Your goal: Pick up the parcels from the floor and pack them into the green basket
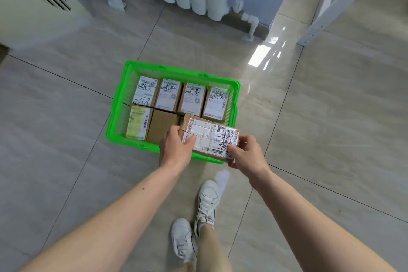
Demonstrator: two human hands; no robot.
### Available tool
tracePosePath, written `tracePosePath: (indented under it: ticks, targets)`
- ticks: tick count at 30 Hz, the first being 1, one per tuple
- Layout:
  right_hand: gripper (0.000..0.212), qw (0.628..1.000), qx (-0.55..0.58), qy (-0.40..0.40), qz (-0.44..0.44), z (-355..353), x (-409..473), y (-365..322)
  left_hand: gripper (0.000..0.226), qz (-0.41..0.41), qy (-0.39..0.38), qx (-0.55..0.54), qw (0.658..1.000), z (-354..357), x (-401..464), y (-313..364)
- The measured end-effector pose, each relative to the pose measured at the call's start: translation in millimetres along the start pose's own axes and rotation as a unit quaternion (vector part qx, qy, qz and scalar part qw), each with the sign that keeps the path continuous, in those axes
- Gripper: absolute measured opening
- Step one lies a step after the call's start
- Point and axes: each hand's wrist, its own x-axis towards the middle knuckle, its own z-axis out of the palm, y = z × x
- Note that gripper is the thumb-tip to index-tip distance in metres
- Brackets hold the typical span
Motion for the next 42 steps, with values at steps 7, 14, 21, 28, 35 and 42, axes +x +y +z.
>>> tracePosePath:
  ticks: [7, 14, 21, 28, 35, 42]
  targets:
    - [0.023, 0.999, -0.038, 0.011, 0.017, 36.2, 74.6, 19.9, 0.029, 0.003, -0.005, 0.071, 0.997, 17.1, 71.0, -14.1]
    - [0.044, 0.997, -0.073, 0.027, 0.016, 71.9, 127.5, 56.7, 0.045, 0.036, -0.043, 0.138, 0.989, 44.7, 129.1, -52.5]
    - [0.035, 0.974, -0.225, 0.028, 0.003, 100.7, 180.0, 79.3, 0.07, 0.156, -0.077, 0.283, 0.943, 71.1, 172.8, -89.8]
    - [0.04, 0.96, -0.277, 0.037, -0.007, 115.5, 215.2, 90.1, 0.046, 0.227, -0.081, 0.332, 0.912, 92.0, 193.8, -106.8]
    - [0.041, 0.96, -0.268, 0.069, -0.035, 125.7, 243.1, 106.6, 0.046, 0.263, -0.062, 0.387, 0.882, 101.6, 213.7, -109.7]
    - [0.034, 0.95, -0.289, 0.097, -0.072, 131.5, 243.0, 117.0, 0.064, 0.29, -0.017, 0.446, 0.847, 101.4, 214.5, -121.6]
